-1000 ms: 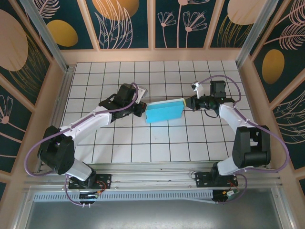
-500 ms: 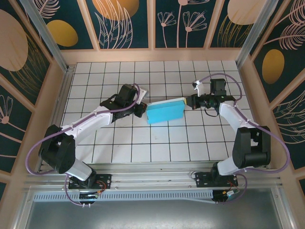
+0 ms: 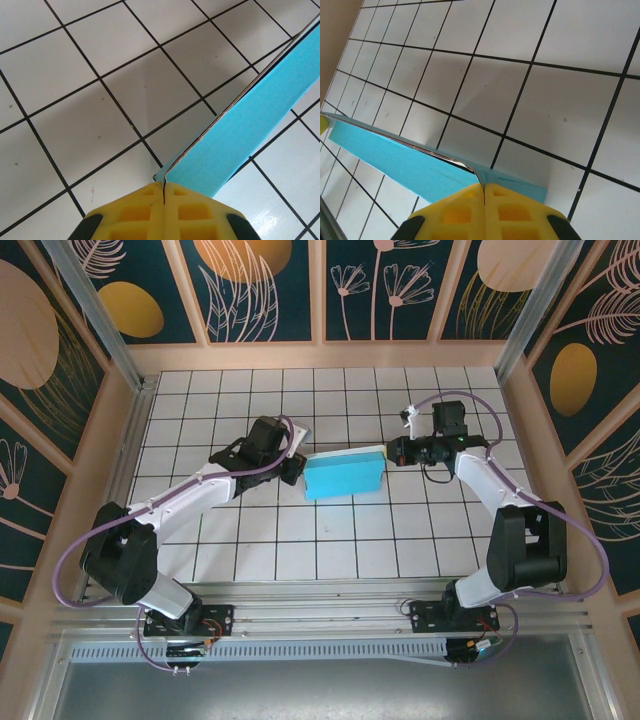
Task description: Fold the paper box
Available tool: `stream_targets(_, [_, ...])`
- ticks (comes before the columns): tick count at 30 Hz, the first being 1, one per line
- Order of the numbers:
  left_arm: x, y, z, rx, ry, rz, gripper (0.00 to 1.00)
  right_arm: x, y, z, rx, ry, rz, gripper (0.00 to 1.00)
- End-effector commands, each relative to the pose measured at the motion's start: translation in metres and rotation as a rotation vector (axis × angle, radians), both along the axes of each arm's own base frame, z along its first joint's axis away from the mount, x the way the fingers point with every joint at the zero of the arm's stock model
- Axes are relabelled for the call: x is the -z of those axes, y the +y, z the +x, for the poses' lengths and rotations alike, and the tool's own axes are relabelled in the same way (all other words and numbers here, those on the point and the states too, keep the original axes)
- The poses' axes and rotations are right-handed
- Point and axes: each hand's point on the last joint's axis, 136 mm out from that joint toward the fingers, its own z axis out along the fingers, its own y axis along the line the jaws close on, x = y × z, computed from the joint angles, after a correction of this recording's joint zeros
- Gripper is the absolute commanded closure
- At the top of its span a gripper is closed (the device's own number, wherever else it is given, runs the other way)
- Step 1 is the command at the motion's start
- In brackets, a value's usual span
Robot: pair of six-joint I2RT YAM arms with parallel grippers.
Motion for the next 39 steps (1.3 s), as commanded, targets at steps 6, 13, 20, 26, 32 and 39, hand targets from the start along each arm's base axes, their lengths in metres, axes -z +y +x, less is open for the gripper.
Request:
stream_targets(6, [-0.005,0.004,-0.001,0.002,-0.023,0.003,1.0,0.0,0.003,0.0,0.085,0.11,0.038,1.0])
stream_targets(13, [-0.006,0.005,-0.002,-0.004,-0.027,-0.001,1.0,-0.002,0.011,-0.003,0.111,0.153,0.051,1.0])
stream_targets(20, [-0.004,0.005,-0.004,-0.004,-0.022,-0.005,1.0,-0.001,0.021,-0.007,0.107,0.176,0.038,1.0])
stream_targets(26, [-0.005,0.006,-0.004,-0.01,-0.024,-0.011,1.0,0.002,0.024,-0.011,0.125,0.207,0.037,1.0])
stream_targets(32, [-0.01,0.007,-0.005,-0.012,-0.031,-0.02,1.0,0.002,0.033,-0.016,0.124,0.225,0.025,1.0])
stream_targets(39, [-0.007,0.01,-0.004,-0.028,-0.032,-0.008,1.0,-0.006,0.032,-0.011,0.157,0.243,0.02,1.0])
